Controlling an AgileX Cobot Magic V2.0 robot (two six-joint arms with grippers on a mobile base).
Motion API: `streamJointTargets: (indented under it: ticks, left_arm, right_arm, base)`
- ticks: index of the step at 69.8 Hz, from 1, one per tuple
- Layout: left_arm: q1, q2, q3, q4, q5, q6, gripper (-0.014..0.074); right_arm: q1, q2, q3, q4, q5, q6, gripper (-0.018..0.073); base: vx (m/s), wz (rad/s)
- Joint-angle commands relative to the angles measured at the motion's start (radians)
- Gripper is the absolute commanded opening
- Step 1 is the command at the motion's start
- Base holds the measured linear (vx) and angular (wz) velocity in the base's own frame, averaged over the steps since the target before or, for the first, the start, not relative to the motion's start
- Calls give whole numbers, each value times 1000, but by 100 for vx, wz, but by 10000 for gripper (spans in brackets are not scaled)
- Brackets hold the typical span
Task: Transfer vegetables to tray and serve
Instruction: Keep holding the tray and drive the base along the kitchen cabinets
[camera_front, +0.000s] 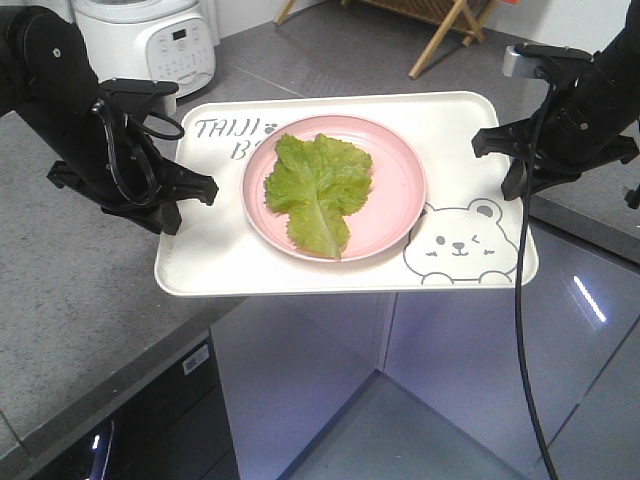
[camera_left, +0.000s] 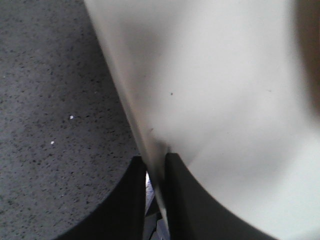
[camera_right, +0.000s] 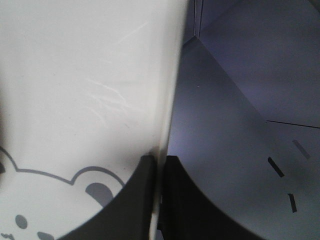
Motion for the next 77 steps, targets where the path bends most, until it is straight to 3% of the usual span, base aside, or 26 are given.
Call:
streamJointTargets:
  ticks: [1,77]
  left_arm:
    - [-17,-59,-31,-72,-49,25,-6]
    - [-17,-59,-31,-72,-49,25,-6]
  right_arm:
    - [7,-60,-28,67,23,-24,-10]
    - [7,-60,-28,67,23,-24,-10]
  base:
    - [-2,-20]
    - [-2,-25]
